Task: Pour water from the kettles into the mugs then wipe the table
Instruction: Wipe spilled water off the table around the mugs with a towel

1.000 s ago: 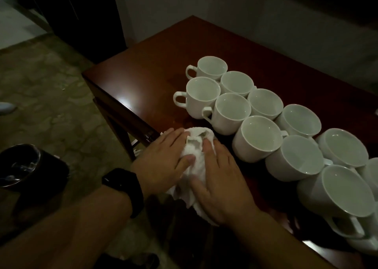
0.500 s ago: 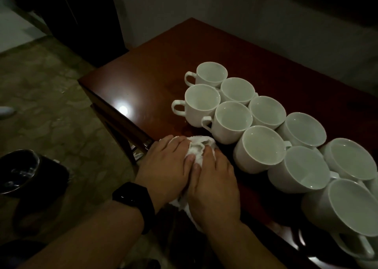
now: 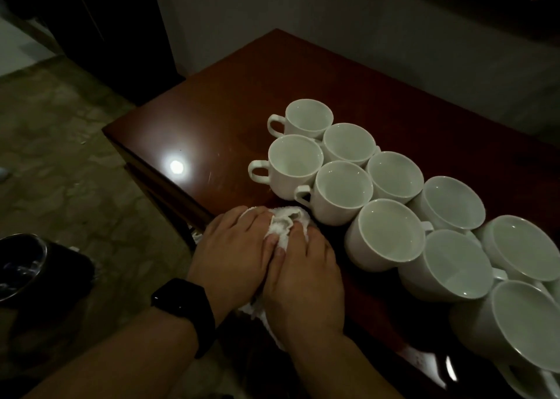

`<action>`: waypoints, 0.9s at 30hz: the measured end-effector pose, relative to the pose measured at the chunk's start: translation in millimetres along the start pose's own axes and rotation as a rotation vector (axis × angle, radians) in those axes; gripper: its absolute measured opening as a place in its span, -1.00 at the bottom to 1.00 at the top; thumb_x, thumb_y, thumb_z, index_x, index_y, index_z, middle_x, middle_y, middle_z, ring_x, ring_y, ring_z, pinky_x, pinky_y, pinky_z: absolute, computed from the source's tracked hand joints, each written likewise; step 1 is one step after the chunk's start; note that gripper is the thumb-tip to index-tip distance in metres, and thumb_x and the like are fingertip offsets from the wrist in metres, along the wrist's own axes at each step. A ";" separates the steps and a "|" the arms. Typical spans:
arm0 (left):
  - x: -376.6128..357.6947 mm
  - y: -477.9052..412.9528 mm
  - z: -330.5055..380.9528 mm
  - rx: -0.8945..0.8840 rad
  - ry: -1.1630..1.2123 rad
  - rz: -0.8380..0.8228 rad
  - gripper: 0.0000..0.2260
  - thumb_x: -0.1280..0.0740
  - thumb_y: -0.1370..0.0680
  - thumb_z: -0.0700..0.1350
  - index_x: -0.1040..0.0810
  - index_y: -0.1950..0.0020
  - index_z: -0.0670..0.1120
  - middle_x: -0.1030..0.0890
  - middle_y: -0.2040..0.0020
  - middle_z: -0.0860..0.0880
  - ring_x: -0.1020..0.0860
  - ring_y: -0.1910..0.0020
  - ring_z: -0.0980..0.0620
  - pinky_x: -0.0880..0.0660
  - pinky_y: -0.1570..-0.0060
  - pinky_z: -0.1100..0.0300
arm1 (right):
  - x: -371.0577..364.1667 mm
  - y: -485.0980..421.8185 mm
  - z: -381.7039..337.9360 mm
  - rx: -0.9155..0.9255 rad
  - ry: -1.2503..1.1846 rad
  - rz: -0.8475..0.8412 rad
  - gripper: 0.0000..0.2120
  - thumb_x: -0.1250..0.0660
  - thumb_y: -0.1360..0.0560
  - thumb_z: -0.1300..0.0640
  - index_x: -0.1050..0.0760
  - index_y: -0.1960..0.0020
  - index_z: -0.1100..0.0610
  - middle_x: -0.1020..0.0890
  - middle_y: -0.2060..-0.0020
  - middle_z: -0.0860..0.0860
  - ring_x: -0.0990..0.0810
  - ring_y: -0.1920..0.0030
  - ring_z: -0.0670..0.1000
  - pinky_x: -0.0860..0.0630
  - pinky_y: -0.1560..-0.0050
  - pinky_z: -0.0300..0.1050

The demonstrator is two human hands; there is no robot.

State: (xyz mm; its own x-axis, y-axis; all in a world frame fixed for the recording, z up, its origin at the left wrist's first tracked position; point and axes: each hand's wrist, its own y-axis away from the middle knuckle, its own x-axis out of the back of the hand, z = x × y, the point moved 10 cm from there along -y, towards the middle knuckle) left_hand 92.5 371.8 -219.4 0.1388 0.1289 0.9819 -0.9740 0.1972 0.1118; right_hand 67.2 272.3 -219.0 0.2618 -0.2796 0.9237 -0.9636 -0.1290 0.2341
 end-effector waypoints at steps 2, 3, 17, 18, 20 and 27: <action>2.4 -2.1 -1.3 -0.006 -0.012 0.015 -0.22 0.34 -0.54 0.24 -0.30 -0.59 -0.01 -0.38 -0.55 0.03 -0.29 -0.53 0.02 -0.14 -0.55 0.05 | -1.8 -2.1 -2.6 0.006 0.020 -0.005 -0.32 0.05 -0.67 -0.17 0.16 -0.66 0.10 0.02 -0.65 0.08 0.00 -0.63 0.08 0.03 -0.60 -0.04; 3.5 -3.4 -1.3 -0.014 -0.022 0.017 -0.23 0.35 -0.54 0.22 -0.29 -0.59 -0.02 -0.38 -0.55 0.03 -0.30 -0.52 0.02 -0.13 -0.55 0.06 | -2.0 -3.8 -2.0 -0.007 0.009 0.003 -0.33 0.03 -0.67 -0.17 0.15 -0.66 0.09 -0.01 -0.65 0.08 -0.03 -0.62 0.08 0.00 -0.59 -0.03; 13.4 -12.1 -6.4 -0.040 0.018 0.062 -0.22 0.31 -0.55 0.21 -0.39 -0.53 -0.10 -0.47 -0.48 -0.08 -0.38 -0.46 -0.06 -0.17 -0.55 0.06 | 3.3 -13.4 -8.6 -0.035 -0.004 0.038 -0.40 0.02 -0.68 -0.11 0.02 -0.65 0.09 -0.14 -0.61 0.10 -0.16 -0.58 0.10 -0.11 -0.55 -0.06; 12.5 -13.0 -6.6 -0.046 0.003 0.054 -0.22 0.33 -0.55 0.21 -0.38 -0.54 -0.09 -0.46 -0.49 -0.07 -0.37 -0.47 -0.05 -0.16 -0.55 0.06 | 3.3 -13.6 -8.9 -0.038 -0.003 0.042 -0.40 0.02 -0.69 -0.11 0.01 -0.65 0.10 -0.15 -0.61 0.10 -0.17 -0.57 0.10 -0.12 -0.55 -0.05; 11.5 -14.6 -7.2 -0.056 -0.008 0.048 -0.22 0.34 -0.56 0.21 -0.37 -0.54 -0.09 -0.46 -0.50 -0.07 -0.37 -0.48 -0.05 -0.16 -0.55 0.03 | 5.0 -13.3 -9.7 -0.052 -0.029 0.065 -0.43 0.01 -0.69 -0.07 -0.08 -0.64 0.11 -0.23 -0.58 0.12 -0.25 -0.54 0.13 -0.21 -0.52 -0.02; 19.7 -16.5 -6.1 -0.103 0.048 0.118 -0.39 0.10 -0.63 0.13 -0.57 -0.36 -0.17 -0.64 -0.28 -0.15 -0.57 -0.30 -0.14 -0.35 -0.47 -0.03 | 11.1 -14.8 -11.7 -0.077 -0.053 0.141 -0.48 0.00 -0.68 -0.06 -0.23 -0.59 0.09 -0.37 -0.50 0.11 -0.38 -0.45 0.14 -0.38 -0.40 0.01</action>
State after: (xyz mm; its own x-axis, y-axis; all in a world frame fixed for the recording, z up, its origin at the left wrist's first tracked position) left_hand 112.4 377.0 -202.8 0.0353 0.2026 0.9786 -0.9607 0.2767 -0.0226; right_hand 83.7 282.3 -208.6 0.1238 -0.3395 0.9324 -0.9918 -0.0122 0.1273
